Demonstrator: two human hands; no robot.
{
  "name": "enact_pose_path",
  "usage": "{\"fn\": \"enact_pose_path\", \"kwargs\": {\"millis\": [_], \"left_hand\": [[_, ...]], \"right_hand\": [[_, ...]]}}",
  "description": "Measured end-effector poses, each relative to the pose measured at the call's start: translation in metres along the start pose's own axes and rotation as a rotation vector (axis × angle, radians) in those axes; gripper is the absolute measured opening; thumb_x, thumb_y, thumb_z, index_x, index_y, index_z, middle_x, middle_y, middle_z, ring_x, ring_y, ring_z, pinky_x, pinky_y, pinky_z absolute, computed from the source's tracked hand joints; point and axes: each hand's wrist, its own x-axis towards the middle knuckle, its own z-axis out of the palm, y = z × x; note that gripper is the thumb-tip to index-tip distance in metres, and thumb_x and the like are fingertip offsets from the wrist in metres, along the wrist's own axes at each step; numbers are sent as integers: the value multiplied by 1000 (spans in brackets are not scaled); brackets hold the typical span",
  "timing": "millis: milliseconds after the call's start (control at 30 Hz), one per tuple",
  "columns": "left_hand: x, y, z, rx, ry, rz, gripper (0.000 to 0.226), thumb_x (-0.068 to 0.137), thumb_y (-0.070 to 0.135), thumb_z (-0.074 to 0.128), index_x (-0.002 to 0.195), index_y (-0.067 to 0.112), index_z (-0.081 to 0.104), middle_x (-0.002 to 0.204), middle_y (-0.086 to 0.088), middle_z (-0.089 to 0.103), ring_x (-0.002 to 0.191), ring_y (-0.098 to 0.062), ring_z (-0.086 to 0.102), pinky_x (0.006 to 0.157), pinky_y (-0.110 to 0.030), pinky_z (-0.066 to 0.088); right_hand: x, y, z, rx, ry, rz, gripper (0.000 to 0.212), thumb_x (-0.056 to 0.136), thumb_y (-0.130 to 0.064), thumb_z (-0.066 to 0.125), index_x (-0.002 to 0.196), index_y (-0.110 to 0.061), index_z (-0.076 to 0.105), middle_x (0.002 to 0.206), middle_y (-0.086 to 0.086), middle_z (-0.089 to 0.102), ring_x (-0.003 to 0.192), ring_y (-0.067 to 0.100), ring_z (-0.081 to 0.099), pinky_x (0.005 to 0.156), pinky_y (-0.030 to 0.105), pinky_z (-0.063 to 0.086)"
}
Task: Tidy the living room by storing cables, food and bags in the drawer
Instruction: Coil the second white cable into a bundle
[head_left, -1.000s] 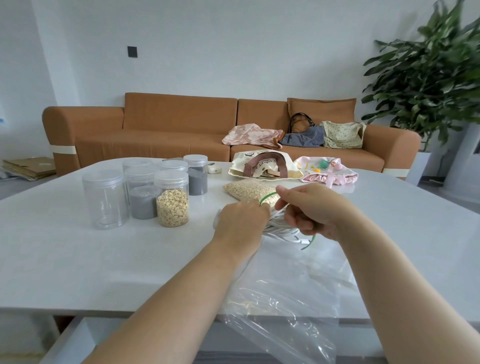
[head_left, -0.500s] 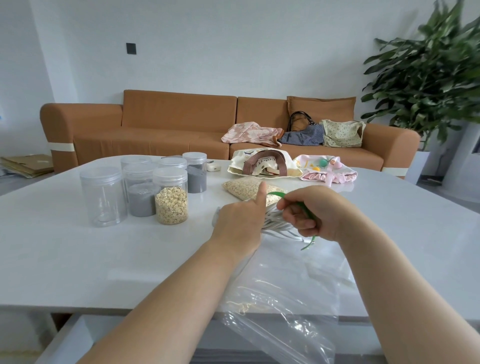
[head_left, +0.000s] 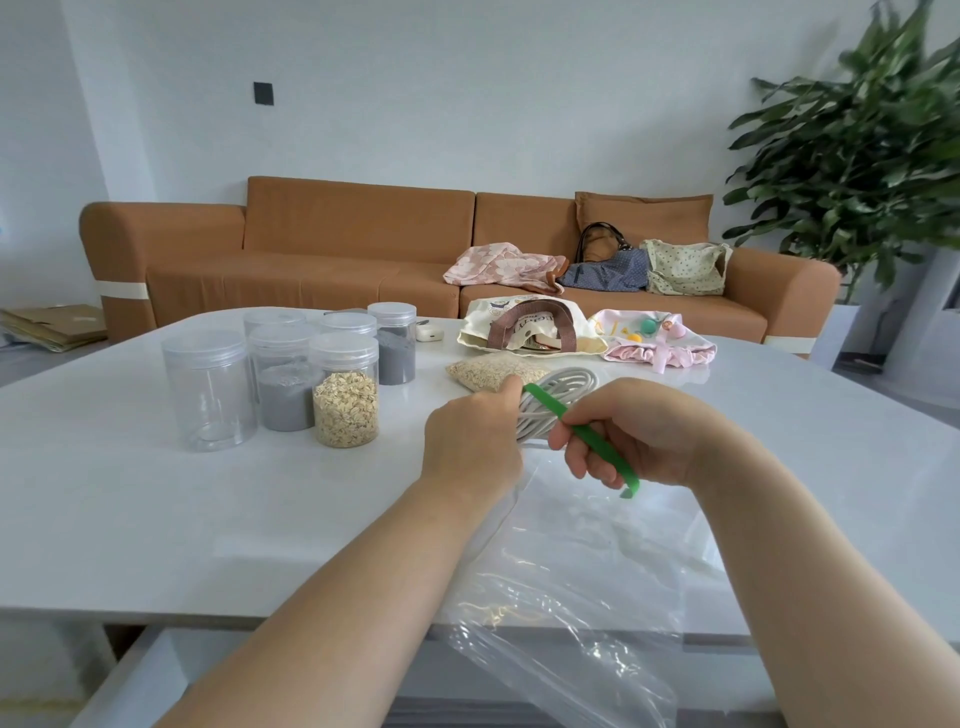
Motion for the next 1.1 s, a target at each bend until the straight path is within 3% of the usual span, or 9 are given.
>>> {"fn": "enact_pose_path", "kwargs": {"millis": [233, 333, 467, 533, 700, 800, 933, 1100], "left_hand": [[2, -6, 5, -107, 6, -90, 51, 84, 13, 55, 132, 24, 40, 91, 0, 64, 84, -27, 61, 59, -28, 35], [2, -6, 3, -118, -19, -104, 41, 82, 13, 56, 121, 21, 47, 93, -1, 64, 86, -28, 61, 61, -28, 37], [4, -4, 2, -196, -37, -157, 19, 81, 15, 58, 95, 20, 47, 79, 2, 57, 77, -25, 57, 59, -28, 38], [5, -3, 1, -258, -59, -186, 17, 81, 18, 60, 92, 21, 48, 79, 3, 57, 77, -24, 57, 60, -27, 40], [8, -2, -2, -512, -133, -329, 16, 75, 15, 62, 90, 18, 58, 81, -1, 64, 75, -26, 63, 65, -30, 53], [11, -4, -4, -703, -169, -428, 14, 73, 13, 67, 87, 12, 63, 77, -5, 64, 73, -24, 61, 61, -27, 48], [11, -2, -13, -1058, -306, -618, 11, 74, 4, 69, 77, 11, 61, 66, -6, 56, 55, -18, 54, 55, -25, 48], [10, 0, -18, -1322, -432, -738, 11, 77, 0, 68, 79, 8, 60, 67, -9, 56, 59, -19, 55, 58, -30, 54]], "right_hand": [[0, 0, 7, 19, -28, -38, 29, 92, -3, 39, 72, 3, 59, 48, 13, 56, 29, 15, 41, 33, 17, 33], [1, -1, 7, 6, 1, -47, 28, 92, -3, 40, 73, 4, 59, 48, 13, 57, 30, 15, 41, 33, 18, 33], [-4, -1, 5, -63, -56, -45, 29, 94, -2, 40, 75, 4, 61, 52, 14, 59, 31, 15, 43, 34, 18, 34], [-5, 0, 3, -94, -54, -64, 29, 96, -3, 41, 78, 3, 63, 54, 13, 59, 32, 15, 44, 35, 19, 35], [-4, 4, -1, -153, 32, -124, 26, 96, -9, 48, 81, 1, 66, 51, 10, 58, 33, 14, 41, 36, 19, 32], [-6, 3, -6, -212, 98, -147, 28, 96, -11, 49, 79, 0, 68, 50, 10, 57, 33, 14, 37, 36, 20, 29], [-9, 2, -10, -196, 126, -150, 31, 97, -15, 49, 77, -1, 68, 46, 8, 50, 33, 12, 26, 36, 17, 22], [-8, 1, -10, -197, 163, -174, 28, 96, -13, 51, 77, -2, 69, 42, 5, 45, 35, 11, 20, 34, 15, 18]]}}
